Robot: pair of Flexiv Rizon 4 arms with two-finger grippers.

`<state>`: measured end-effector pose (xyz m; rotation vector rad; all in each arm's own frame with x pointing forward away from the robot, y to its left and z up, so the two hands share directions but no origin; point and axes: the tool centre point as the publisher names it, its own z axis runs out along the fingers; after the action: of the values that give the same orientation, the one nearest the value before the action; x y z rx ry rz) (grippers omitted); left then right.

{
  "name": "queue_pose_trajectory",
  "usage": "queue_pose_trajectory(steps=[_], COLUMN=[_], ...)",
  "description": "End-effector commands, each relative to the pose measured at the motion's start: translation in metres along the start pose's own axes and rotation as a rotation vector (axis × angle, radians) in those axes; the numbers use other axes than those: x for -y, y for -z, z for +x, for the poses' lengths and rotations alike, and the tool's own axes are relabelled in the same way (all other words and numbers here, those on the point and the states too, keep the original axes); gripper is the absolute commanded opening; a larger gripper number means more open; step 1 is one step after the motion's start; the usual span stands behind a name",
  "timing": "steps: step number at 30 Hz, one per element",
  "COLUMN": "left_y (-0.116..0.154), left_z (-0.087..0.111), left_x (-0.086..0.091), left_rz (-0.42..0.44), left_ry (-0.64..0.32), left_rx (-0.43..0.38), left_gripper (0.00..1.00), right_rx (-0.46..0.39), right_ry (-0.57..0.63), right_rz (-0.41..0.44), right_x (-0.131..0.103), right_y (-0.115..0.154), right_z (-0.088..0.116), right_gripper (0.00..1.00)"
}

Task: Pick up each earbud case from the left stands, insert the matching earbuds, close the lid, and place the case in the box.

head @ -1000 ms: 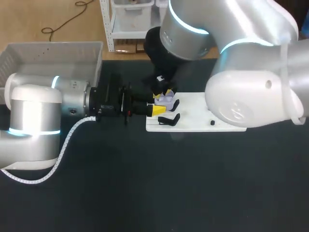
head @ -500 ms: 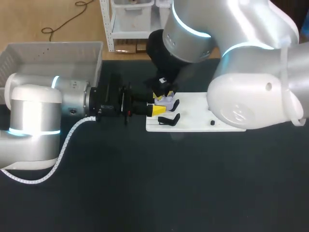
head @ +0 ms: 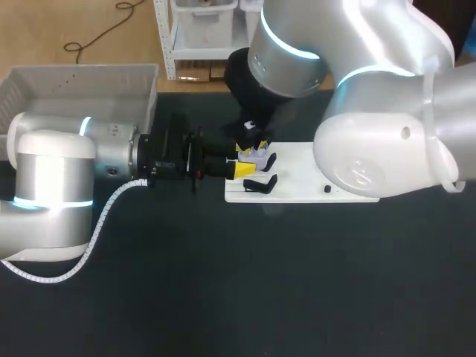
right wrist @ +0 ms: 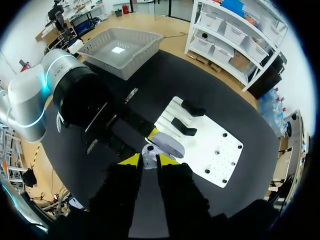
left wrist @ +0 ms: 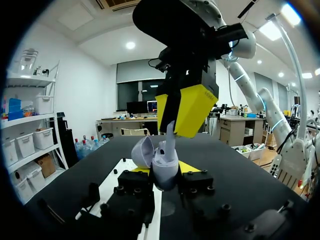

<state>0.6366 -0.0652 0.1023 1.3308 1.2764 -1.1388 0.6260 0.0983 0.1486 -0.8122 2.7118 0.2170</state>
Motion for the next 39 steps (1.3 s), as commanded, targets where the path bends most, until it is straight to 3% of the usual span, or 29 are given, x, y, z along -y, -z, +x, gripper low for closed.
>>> queue_pose_trajectory(steps=[1, 39], left_y=[0.0000, 0.0000], left_z=[0.0000, 0.0000], left_x=[0.0013, 0.0013], left_rz=[-0.005, -0.005], left_ry=[-0.002, -0.002], left_rx=[0.000, 0.000], left_gripper=[0.00, 0.00], right_rx=[-0.001, -0.017], right_ry=[-0.003, -0.007], right_rz=[0.002, 0.027], right_x=[0.0013, 0.0037], right_y=[-0.0001, -0.0082], right_z=[-0.0008, -0.0012], right_gripper=[0.00, 0.00])
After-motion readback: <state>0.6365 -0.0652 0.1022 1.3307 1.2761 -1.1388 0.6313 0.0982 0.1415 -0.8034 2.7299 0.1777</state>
